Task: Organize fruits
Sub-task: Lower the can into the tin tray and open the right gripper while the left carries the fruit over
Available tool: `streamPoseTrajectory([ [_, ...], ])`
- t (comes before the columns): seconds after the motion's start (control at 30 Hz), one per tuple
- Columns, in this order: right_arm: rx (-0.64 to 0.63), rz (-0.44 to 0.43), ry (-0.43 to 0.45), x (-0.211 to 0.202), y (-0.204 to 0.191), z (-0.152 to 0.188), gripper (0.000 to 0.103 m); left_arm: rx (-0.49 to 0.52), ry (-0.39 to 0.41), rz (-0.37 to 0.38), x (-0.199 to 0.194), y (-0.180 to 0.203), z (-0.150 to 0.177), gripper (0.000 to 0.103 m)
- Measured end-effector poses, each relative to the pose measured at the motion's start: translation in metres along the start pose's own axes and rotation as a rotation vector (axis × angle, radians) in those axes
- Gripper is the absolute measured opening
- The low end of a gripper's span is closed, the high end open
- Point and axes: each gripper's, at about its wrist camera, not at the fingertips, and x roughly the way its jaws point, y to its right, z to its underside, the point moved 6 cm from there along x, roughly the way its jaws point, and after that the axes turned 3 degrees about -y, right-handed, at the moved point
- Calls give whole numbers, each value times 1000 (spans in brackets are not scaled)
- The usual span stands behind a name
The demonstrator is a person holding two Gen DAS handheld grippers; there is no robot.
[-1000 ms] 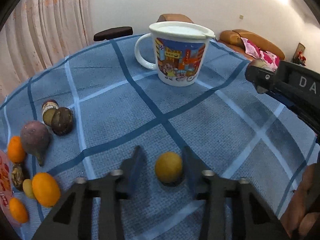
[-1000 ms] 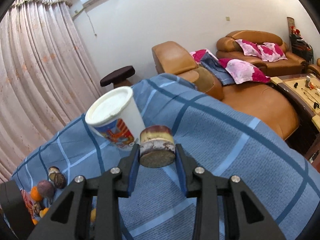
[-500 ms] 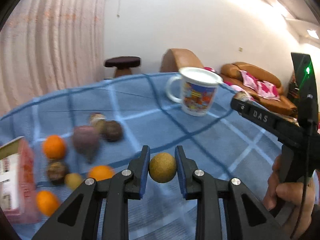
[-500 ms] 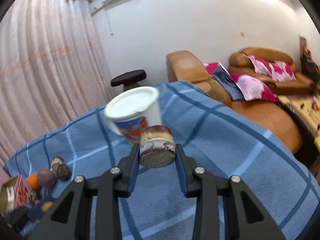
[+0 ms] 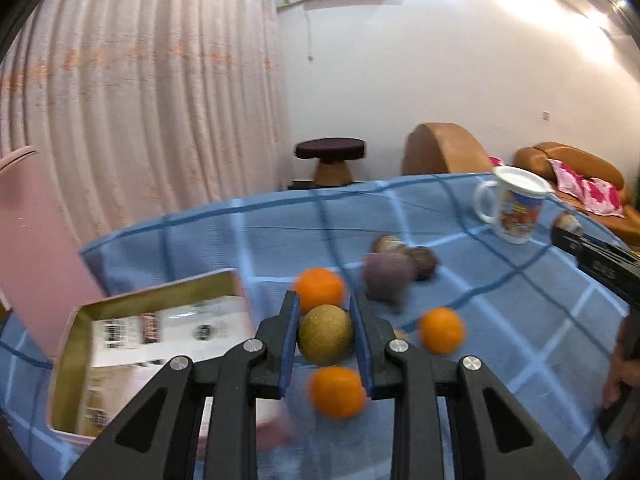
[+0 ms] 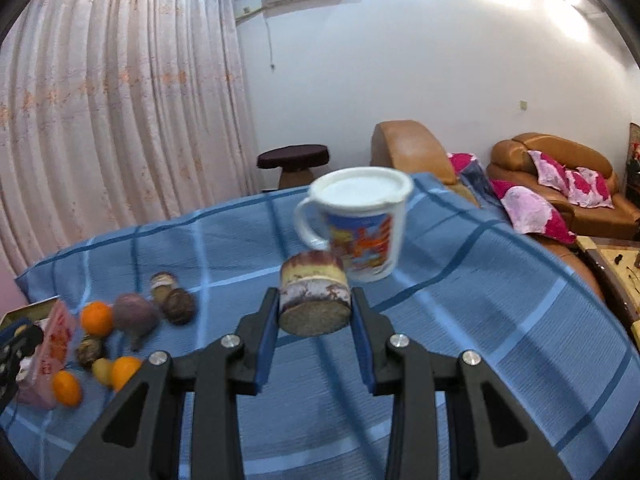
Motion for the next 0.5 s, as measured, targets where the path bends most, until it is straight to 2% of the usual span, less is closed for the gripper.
streamPoseTrajectory([
  [0.2,2,-126,-30,-7,-68,11,37,-69,5,-66,-3,-60,4,27],
  [0.5,-110,-300,-35,-9,-201,19,37,-146,-24,-157,-6,-123,17,27],
])
